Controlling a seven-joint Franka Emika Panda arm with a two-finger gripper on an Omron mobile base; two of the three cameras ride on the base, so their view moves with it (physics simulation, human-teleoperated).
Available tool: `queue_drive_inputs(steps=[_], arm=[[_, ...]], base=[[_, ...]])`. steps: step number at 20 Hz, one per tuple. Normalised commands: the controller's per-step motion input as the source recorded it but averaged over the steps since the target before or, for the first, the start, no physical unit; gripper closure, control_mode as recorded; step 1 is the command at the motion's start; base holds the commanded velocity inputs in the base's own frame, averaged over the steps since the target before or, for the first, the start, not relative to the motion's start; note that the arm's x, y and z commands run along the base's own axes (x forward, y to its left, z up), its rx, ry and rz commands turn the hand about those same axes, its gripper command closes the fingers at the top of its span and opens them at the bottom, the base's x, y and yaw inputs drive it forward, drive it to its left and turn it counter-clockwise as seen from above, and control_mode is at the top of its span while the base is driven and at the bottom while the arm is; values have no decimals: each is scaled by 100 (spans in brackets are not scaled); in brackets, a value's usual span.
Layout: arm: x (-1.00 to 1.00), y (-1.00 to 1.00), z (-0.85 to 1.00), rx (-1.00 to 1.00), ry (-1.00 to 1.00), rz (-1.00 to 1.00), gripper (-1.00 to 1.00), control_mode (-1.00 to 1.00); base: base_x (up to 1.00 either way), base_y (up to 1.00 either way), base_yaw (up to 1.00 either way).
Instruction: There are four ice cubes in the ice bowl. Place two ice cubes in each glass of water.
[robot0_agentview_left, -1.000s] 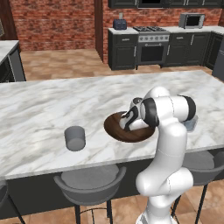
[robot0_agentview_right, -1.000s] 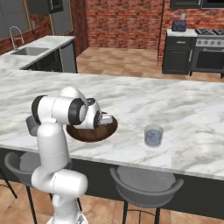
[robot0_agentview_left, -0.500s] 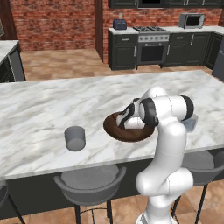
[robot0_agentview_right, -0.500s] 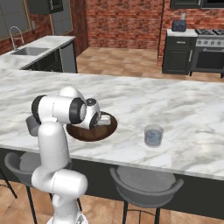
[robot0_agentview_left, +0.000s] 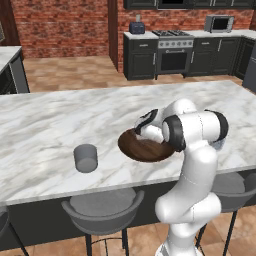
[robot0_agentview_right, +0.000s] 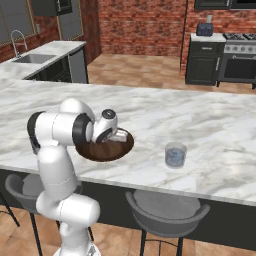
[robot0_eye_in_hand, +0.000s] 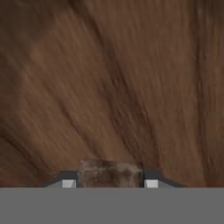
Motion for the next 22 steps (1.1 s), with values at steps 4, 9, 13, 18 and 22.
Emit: queue_drive_inputs(steps=[4,9,13,18,22], arm=[[-44,0,100,14,0,0,100,-100],[-53,16,100,7,0,0,100,-100],[-78,67,88,0,0,0,100,-100],[-85,98,77,0,3,0,100,-100],[-58,100,83,0,17,6,100,-100]], base=[[0,0,0],[0,0,0],[0,0,0],[0,0,0],[0,0,0]])
